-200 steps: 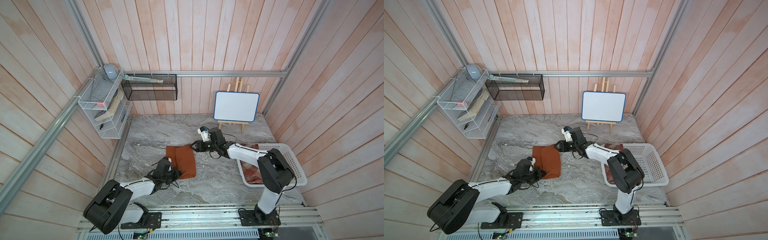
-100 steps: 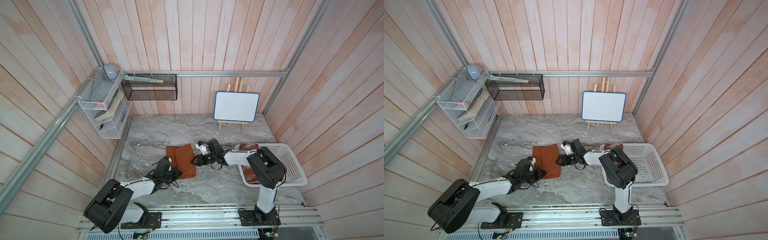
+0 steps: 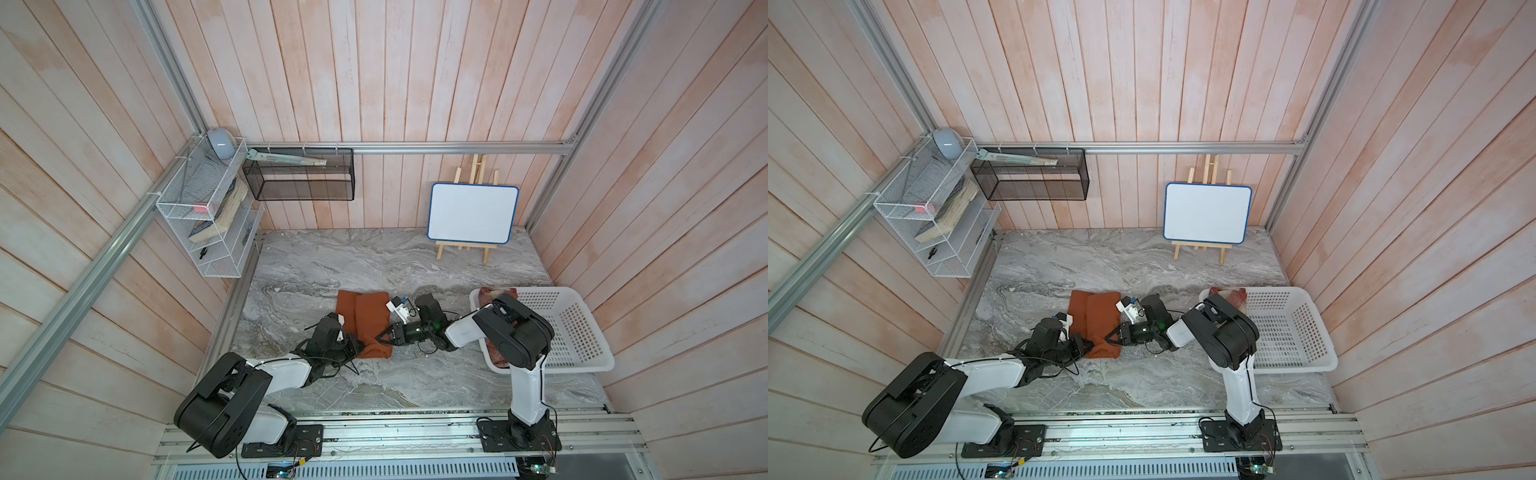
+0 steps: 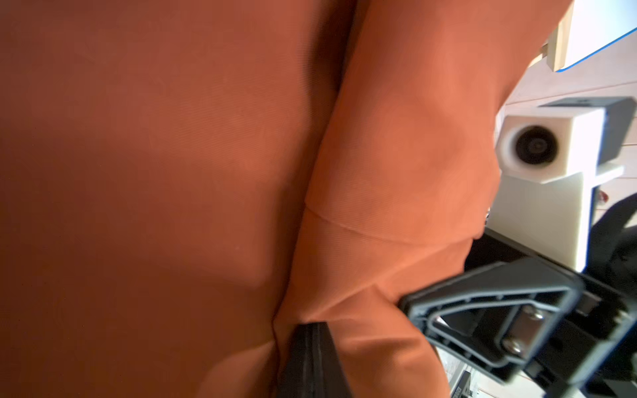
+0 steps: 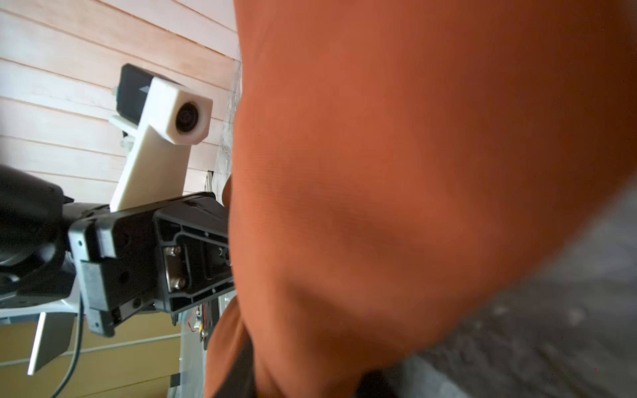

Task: Roll up the skirts
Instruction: Roll the skirt at the center of the board.

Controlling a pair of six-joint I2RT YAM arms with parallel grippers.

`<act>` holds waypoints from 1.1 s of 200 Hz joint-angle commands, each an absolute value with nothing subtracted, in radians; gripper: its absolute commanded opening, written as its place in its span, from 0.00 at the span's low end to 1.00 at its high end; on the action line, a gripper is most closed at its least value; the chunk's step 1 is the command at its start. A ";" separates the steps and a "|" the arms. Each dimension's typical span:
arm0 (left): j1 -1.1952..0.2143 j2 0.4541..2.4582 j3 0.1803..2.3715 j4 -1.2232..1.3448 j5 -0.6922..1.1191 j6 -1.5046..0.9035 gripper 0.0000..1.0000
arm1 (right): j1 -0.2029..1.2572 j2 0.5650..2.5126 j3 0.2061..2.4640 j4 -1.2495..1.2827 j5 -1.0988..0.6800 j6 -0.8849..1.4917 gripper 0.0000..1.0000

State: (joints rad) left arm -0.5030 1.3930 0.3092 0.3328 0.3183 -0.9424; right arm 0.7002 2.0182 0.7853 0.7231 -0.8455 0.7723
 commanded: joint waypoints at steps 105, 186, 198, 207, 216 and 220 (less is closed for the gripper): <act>-0.416 1.165 0.391 -0.033 0.249 -0.837 0.21 | 0.742 1.775 1.052 -0.380 -0.339 0.426 0.00; -0.424 1.319 0.348 0.151 0.318 -0.816 0.15 | 0.841 1.912 1.322 -0.698 -0.144 0.326 0.00; -0.427 1.342 0.345 0.181 0.329 -0.813 0.15 | 0.845 1.917 1.351 -0.705 -0.147 0.338 0.00; -0.431 1.360 0.342 0.203 0.340 -0.816 0.14 | 0.848 1.916 1.368 -0.710 -0.145 0.347 0.05; -0.441 1.377 0.344 0.217 0.345 -0.818 0.14 | 0.848 1.914 1.382 -0.708 -0.150 0.356 0.07; -0.447 1.384 0.344 0.221 0.345 -0.818 0.14 | 0.848 1.915 1.387 -0.705 -0.150 0.362 0.10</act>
